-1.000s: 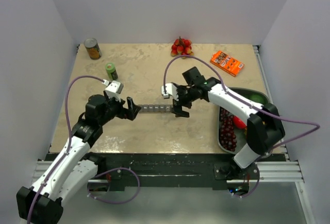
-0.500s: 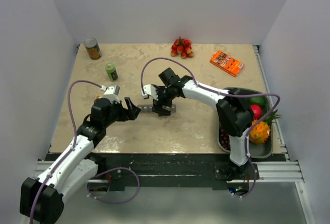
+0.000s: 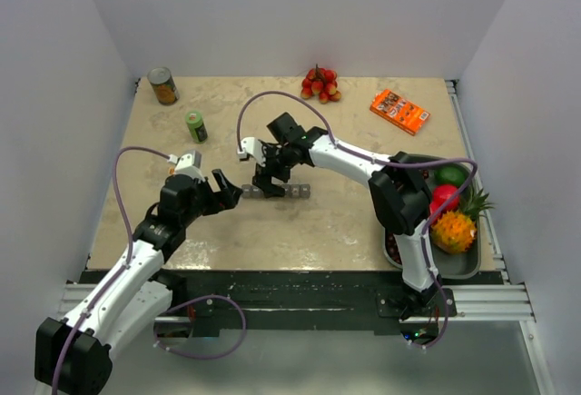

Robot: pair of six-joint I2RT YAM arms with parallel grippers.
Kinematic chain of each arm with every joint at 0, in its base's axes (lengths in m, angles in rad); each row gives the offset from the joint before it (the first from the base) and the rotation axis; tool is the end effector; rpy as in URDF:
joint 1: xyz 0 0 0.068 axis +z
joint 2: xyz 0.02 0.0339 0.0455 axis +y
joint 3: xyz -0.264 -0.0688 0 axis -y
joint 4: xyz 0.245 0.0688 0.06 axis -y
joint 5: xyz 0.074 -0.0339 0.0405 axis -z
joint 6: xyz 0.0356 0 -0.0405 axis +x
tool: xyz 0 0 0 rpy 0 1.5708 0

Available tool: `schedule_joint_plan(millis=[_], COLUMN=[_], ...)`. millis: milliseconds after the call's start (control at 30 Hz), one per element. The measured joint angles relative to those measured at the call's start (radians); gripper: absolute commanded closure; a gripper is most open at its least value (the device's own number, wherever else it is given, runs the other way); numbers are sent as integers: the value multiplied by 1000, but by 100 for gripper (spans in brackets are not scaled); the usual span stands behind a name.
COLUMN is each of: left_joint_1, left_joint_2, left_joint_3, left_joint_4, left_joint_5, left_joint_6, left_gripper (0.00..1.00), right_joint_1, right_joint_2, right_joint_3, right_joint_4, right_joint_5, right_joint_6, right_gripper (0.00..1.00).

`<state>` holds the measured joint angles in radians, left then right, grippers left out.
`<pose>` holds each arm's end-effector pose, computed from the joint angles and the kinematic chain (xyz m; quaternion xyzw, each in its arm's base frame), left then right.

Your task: Sort the pills into containers

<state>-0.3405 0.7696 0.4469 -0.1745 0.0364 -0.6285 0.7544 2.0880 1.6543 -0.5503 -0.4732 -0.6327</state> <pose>0.1674 -0.0607 0.2241 -0.1141 0.8517 -0.2520 0.4452 0.3216 0.3245 0.2065 -0.6470 0.6723 0.2411 0.2670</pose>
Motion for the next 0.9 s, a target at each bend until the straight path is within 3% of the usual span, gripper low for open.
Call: schedule_joint_plan(millis=[633,900], left_joint_1=[0,0], left_joint_2=[-14,-25], left_joint_3=[-19,-39], left_joint_4=[-9,-6], left_joint_5=[-16,-15], left_joint_6=[-45,-68], left_gripper=[10,11], right_joint_1=[61,68], right_joint_2=[88,88], right_joint_3=[4,13], right_joint_4=[2,6], right_joint_5=[74,115], right_joint_6=[40,50], right_gripper=[24,50])
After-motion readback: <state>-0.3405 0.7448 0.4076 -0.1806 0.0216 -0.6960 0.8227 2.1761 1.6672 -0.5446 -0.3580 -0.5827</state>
